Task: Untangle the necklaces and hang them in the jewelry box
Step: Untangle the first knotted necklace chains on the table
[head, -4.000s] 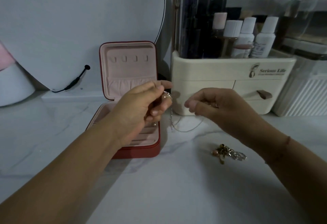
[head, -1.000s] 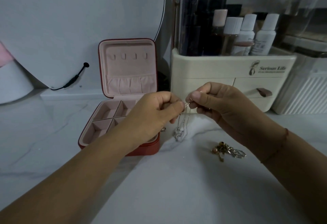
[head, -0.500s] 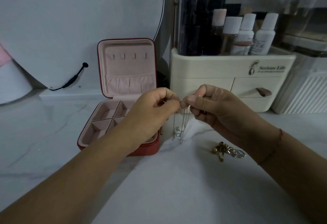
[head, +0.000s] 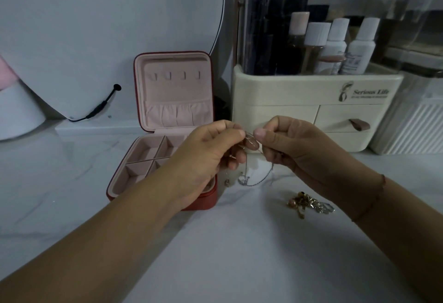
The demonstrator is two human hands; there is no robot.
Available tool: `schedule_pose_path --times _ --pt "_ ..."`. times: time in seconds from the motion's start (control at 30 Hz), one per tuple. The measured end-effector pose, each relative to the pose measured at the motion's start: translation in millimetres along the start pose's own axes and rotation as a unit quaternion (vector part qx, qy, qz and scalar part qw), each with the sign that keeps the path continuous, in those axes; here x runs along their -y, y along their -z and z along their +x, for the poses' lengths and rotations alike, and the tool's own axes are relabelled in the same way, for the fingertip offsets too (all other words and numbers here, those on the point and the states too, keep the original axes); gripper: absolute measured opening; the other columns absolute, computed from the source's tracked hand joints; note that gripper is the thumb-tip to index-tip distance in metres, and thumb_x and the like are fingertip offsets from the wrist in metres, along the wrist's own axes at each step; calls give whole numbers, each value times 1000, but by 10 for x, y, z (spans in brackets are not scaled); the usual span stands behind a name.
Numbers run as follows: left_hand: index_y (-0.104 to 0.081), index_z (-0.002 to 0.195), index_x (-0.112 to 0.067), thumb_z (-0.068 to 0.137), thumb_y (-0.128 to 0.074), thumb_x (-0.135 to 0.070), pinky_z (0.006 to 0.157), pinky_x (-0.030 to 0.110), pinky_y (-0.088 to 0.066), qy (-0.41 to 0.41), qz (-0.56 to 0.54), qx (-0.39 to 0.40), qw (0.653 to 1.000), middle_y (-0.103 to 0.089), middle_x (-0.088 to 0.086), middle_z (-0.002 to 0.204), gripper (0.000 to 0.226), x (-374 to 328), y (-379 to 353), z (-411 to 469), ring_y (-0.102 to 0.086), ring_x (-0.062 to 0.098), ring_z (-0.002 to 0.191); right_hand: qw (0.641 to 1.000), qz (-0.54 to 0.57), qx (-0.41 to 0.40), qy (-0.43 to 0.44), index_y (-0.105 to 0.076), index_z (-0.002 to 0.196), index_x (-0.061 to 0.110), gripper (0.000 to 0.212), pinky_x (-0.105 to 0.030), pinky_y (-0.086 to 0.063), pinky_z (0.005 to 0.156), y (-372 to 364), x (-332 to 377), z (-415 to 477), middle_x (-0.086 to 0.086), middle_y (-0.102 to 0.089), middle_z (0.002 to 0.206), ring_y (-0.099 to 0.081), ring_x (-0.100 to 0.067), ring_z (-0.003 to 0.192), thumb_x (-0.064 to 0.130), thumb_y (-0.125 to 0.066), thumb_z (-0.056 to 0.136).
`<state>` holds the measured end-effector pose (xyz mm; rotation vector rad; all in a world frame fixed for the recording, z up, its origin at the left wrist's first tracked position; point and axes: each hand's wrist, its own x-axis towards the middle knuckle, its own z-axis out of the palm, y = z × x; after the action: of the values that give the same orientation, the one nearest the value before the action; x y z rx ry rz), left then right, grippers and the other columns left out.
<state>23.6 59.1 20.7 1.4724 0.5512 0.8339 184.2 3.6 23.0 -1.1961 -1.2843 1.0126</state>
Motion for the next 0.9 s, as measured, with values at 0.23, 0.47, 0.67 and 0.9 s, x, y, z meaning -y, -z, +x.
schedule_pose_path --times 0.23,0.47,0.67,0.9 --pt "-57 80 -13 93 -47 -12 46 22 -28 -4 -5 38 999 -48 0 49 17 -4 6 -16 -35 11 46 993 113 -1 -15 -48 63 16 22 -23 -36 68 38 -5 16 2 -51 52 -44 -9 57 26 -61 77" --pt "-60 80 -15 92 -52 -12 44 16 -29 -9 56 22 998 -41 -6 49 15 -5 29 -4 -33 6 46 983 182 10 -12 -50 69 12 19 -26 -48 81 63 19 26 1 -57 63 -56 -11 71 26 -56 81" --pt "-62 79 -17 91 -54 -14 46 15 -30 -19 94 -10 995 -43 -7 53 15 12 61 6 -35 4 48 994 106 -17 -7 -48 64 16 23 -25 -43 64 71 18 9 3 -43 50 -47 -11 52 29 -63 75" --pt "-68 70 -23 94 -48 -16 48 21 -34 3 25 8 1000 -62 8 71 33 -28 69 3 -41 10 52 998 -2 -52 28 -55 70 12 28 -29 -29 55 71 44 -2 5 -36 40 -31 -15 46 35 -70 68"
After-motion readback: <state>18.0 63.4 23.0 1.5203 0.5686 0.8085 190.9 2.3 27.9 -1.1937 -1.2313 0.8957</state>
